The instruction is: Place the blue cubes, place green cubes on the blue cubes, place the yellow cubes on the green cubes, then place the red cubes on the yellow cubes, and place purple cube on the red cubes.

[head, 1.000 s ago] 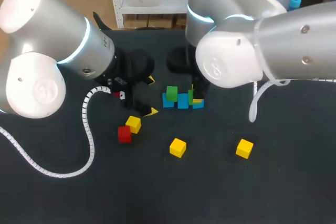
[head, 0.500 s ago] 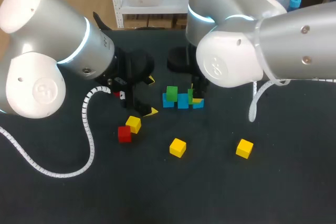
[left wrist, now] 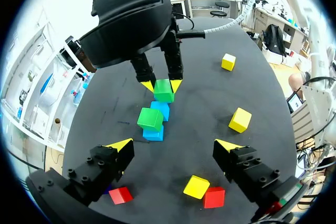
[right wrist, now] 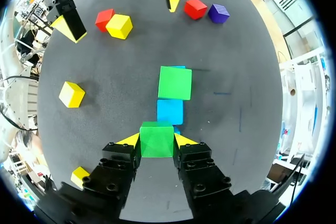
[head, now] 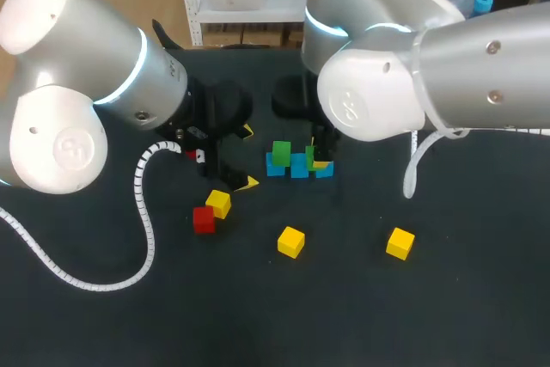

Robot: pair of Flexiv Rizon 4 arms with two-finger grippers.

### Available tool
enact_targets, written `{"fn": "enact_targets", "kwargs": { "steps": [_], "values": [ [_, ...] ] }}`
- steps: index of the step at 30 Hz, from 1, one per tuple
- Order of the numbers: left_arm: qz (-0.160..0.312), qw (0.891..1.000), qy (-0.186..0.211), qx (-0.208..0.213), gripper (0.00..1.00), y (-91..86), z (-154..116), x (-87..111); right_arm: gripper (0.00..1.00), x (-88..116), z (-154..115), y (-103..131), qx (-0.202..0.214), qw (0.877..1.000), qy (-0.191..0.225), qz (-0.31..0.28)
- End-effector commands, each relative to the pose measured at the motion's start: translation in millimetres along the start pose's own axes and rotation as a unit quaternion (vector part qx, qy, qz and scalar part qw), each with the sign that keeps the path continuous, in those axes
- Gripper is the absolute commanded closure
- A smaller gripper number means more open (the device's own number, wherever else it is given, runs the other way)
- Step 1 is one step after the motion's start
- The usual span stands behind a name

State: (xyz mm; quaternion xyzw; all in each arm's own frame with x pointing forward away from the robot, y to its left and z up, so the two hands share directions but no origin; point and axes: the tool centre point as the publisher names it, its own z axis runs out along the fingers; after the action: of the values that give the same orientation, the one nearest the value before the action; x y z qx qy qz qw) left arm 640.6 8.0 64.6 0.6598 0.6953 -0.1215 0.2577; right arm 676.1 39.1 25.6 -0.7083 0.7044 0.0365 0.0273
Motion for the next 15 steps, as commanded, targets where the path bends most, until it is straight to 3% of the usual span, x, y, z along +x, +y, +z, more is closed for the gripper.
{"fn": "enact_targets", "kwargs": {
  "steps": [1, 15],
  "values": [
    [0.001, 1.0, -0.003, 0.001, 0.0, 0.1, -0.4, 1.8, 1.0, -1.4, 0.9, -2.9, -0.003, 1.0, -0.001, -0.001],
    [0.001, 1.0, -0.003, 0.001, 0.0, 0.1, -0.4, 1.8, 1.0, -1.4, 2.1, -6.5, -0.004, 1.0, -0.002, -0.001]
  ]
}}
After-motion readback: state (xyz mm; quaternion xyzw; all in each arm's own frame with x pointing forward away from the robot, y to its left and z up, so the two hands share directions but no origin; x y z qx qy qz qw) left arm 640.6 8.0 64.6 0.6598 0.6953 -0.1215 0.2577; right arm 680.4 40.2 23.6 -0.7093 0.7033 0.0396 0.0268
